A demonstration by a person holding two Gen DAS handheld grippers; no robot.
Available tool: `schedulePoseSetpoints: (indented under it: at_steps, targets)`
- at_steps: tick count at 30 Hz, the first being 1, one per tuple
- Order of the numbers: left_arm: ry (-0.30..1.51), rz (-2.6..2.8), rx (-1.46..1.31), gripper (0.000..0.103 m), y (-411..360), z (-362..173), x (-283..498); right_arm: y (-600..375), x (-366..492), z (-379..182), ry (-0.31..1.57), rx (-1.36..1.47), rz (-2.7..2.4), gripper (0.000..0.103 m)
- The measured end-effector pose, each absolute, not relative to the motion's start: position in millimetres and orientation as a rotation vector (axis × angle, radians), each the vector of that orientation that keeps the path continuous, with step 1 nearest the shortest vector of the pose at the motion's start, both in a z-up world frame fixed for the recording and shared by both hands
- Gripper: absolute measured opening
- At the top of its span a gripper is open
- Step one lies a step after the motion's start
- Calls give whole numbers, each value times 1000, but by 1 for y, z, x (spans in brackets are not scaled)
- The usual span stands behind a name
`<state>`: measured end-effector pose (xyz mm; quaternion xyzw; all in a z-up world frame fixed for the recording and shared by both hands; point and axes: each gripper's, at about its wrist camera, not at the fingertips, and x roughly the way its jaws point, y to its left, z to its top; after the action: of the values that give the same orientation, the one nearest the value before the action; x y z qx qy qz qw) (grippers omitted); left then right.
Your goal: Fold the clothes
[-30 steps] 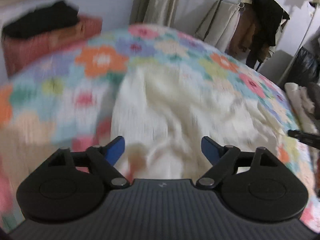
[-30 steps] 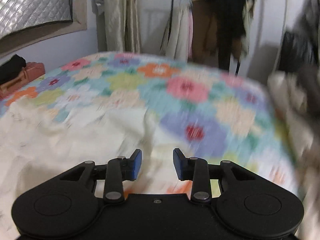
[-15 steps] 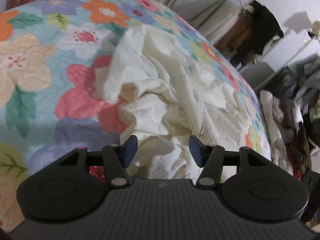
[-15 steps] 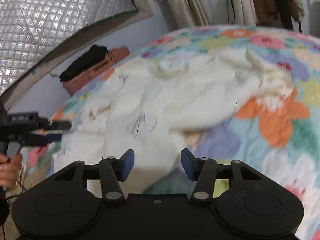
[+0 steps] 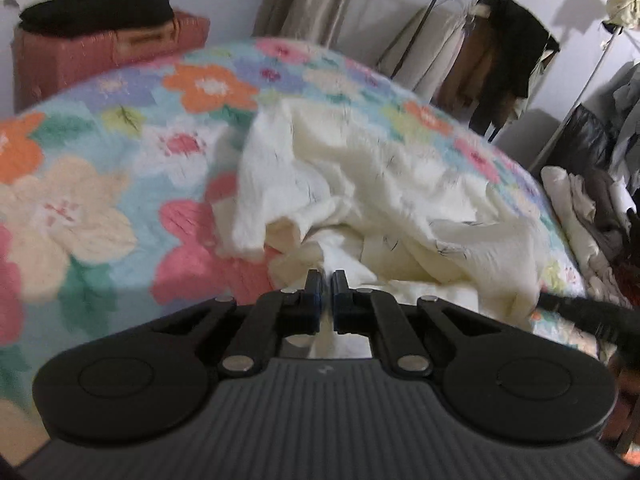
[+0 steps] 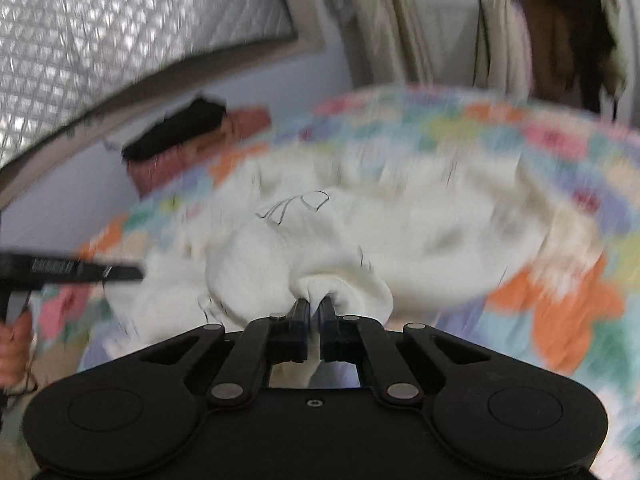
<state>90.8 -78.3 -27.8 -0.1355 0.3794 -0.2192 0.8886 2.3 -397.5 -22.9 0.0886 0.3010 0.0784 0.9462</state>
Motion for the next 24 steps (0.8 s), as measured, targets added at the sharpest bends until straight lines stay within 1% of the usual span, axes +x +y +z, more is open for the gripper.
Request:
schedulePoseSetpoints:
  at_steps: [3, 4, 6, 7, 8, 9, 10, 12, 13, 15, 17, 18, 19, 22, 24]
  targets:
    - [811, -514, -310, 6, -81, -23, 86, -405, -6, 6, 551, 175, 129, 4]
    - [818, -535, -317, 6, -83, -21, 85, -408, -9, 13, 538, 173, 122, 1]
    - [803, -589, -319, 10, -89, -16, 79, -411, -10, 26, 513, 168, 114, 1]
    - [812, -613, -314, 17, -95, -17, 77, -411, -10, 30, 506, 171, 116, 1]
    - [823, -634, -308, 28, -101, -20, 75, -412, -9, 32, 510, 180, 121, 1]
    - [834, -656, -303, 33, -107, -22, 73, -413, -9, 31, 524, 182, 122, 1]
    - [846, -677, -297, 37, -112, -24, 72, -413, -8, 29, 542, 175, 119, 1]
    - [878, -696, -283, 37, -121, -31, 71, -412, -6, 17, 590, 183, 125, 1]
    - [890, -687, -266, 37, -125, -36, 71, -413, -6, 10, 614, 203, 129, 4]
    - [908, -681, -242, 41, -130, -43, 71, -415, -9, -7, 644, 264, 139, 11]
    - [925, -699, -248, 42, -132, -49, 72, -415, -11, -23, 669, 295, 162, 31]
    - [940, -720, -267, 42, -134, -53, 75, -413, -11, -31, 688, 284, 167, 54]
    - [956, -742, -287, 42, -137, -57, 77, -410, -12, -39, 710, 259, 162, 64]
    - [1018, -755, -300, 42, -149, -77, 85, -402, -8, -63, 789, 186, 123, 64]
    - [1050, -734, -281, 42, -155, -87, 87, -404, -4, -79, 837, 212, 117, 64]
